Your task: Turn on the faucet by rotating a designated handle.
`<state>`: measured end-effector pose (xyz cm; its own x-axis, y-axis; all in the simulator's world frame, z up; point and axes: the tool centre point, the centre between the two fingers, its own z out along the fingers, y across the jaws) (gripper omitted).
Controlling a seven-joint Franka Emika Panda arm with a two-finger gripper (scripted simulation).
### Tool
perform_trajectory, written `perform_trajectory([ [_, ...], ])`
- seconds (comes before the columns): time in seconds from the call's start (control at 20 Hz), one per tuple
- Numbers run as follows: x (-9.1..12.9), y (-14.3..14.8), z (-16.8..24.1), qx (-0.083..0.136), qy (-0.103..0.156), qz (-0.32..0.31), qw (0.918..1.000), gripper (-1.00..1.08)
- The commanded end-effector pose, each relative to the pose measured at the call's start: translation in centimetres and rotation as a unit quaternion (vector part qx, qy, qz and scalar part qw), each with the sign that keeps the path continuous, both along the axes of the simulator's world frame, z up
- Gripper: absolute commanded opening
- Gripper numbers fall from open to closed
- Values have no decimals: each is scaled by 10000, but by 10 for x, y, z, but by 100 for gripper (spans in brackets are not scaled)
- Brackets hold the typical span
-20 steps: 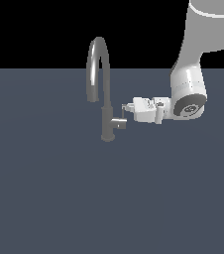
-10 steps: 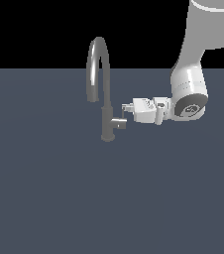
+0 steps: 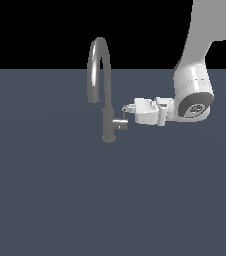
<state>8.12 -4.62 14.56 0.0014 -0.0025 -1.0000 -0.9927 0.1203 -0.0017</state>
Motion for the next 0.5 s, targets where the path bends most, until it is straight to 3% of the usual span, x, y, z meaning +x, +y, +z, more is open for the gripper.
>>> perform_trajectory([
  [0.0,-5,0,0,3,3,4,10000,-100],
  [0.45,-30,3,0,9,0,12,10000,-100],
])
